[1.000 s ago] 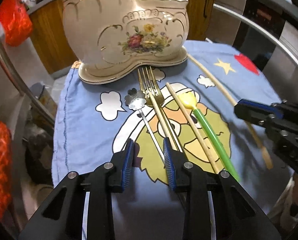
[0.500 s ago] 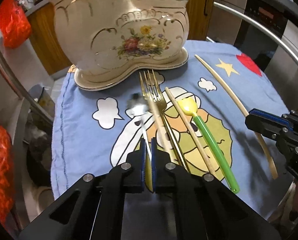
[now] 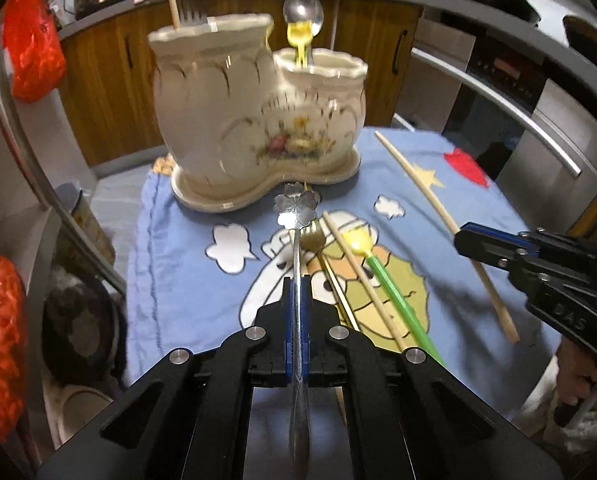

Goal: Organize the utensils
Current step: 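Lift the chopstick with the right tool while the left tool lifts the flower spoon toward the holder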

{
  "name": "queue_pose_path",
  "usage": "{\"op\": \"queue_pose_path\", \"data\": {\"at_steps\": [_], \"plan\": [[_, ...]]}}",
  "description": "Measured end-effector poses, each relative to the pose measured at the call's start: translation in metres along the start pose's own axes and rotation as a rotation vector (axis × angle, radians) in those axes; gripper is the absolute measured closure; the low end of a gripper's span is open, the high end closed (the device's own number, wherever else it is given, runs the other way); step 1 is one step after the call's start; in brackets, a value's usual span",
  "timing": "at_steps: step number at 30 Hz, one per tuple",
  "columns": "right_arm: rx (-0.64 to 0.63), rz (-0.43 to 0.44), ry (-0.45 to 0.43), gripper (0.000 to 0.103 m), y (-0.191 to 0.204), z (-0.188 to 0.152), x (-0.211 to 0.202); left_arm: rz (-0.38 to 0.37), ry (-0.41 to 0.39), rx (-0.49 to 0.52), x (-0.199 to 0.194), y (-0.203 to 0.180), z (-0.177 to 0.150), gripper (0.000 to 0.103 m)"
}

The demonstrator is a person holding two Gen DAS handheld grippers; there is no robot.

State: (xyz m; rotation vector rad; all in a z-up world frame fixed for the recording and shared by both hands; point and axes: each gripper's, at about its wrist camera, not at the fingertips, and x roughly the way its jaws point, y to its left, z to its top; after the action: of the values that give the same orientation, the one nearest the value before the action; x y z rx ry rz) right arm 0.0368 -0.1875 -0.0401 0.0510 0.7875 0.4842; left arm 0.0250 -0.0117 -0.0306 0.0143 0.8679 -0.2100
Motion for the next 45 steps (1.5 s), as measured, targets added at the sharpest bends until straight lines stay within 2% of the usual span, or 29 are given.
{"op": "queue_pose_path", "data": {"at_steps": [12, 22, 27, 32, 38, 45], "plan": [[-0.006, 0.032, -0.129, 0.098, 0.007, 0.044, -0.028, -0.045, -0.191, 0.035, -0.060, 0.003, 0.038, 0.100], [-0.010, 0.047, -0.264, 0.098, 0.010, 0.107, -0.023, -0.071, -0.373, -0.020, -0.082, 0.038, 0.101, 0.100], [0.026, 0.059, -0.337, 0.098, 0.003, 0.142, -0.010, -0.063, -0.456, -0.047, -0.077, 0.054, 0.137, 0.100], [0.061, 0.086, -0.409, 0.098, -0.002, 0.168, 0.004, -0.062, -0.501, -0.050, -0.062, 0.058, 0.162, 0.100], [0.122, 0.151, -0.456, 0.098, -0.012, 0.178, 0.027, -0.054, -0.549, -0.050, -0.041, 0.058, 0.173, 0.100], [0.097, 0.158, -0.522, 0.098, -0.007, 0.169, 0.045, -0.029, -0.593, -0.029, -0.024, 0.054, 0.169, 0.100]]}}
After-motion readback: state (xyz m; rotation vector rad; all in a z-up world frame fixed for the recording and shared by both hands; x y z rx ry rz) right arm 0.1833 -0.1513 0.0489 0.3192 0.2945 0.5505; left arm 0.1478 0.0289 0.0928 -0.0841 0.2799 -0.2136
